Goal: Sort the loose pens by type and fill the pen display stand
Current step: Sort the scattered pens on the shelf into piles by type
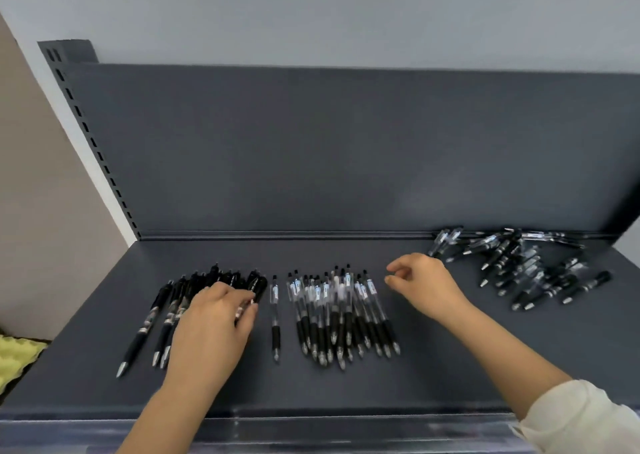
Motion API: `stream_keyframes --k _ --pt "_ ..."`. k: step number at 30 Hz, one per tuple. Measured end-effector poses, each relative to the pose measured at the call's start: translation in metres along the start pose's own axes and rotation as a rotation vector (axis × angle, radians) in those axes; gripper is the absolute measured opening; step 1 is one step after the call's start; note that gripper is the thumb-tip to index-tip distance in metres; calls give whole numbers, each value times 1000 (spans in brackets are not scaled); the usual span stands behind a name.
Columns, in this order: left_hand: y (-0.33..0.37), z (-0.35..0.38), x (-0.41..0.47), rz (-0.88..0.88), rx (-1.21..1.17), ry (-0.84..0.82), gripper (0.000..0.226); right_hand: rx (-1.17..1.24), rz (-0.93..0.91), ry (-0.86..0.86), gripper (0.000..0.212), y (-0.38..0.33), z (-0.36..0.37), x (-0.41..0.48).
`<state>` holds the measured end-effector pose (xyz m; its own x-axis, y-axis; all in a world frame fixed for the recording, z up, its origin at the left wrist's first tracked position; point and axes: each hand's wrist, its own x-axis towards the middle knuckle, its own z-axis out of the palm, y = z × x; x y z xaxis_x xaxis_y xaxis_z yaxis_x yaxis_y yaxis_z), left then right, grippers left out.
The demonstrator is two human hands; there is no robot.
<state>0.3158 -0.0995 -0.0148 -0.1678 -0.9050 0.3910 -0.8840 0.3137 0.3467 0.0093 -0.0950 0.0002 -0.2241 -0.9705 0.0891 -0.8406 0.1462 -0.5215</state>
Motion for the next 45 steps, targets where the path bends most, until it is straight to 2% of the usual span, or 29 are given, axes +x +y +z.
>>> stream_keyframes --k 7,14,21,25,29,37,45 --pt "88 38 23 261 -30 -121 15 -56 176 106 23 93 -49 -34" --pt "178 84 43 382 -111 -231 27 -81 263 191 27 164 -90 -58" --pt "239 123 69 333 -88 -335 39 -80 319 244 34 219 -115 -62" --pt "251 142 85 170 -81 -351 32 -70 323 244 35 240 -122 -57" --pt "257 157 93 30 -132 -320 44 -55 311 245 38 253 -127 -52" --pt "266 171 101 12 -125 -356 24 -76 294 234 39 276 -145 -39" --pt "271 165 103 -39 -185 -358 19 -260 103 74 35 275 -146 -26"
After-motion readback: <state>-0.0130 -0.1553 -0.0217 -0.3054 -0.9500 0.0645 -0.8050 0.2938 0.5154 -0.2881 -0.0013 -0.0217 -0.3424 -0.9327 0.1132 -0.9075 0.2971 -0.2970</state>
